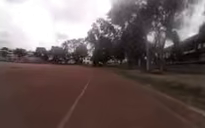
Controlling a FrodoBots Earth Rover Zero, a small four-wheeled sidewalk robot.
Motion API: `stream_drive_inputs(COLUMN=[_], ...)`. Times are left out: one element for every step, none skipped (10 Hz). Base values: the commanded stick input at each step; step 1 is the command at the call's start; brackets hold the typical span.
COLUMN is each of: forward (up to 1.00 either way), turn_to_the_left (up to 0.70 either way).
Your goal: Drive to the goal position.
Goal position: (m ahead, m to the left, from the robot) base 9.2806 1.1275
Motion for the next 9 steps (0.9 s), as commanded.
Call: stream_drive_inputs(forward=[0.85,0.85,0.85,0.85,0.85,0.85,0.85,0.85,0.85], turn_to_the_left=[0.0,0.0,0.0,0.0,0.0,0.0,0.0,0.0,0.0])
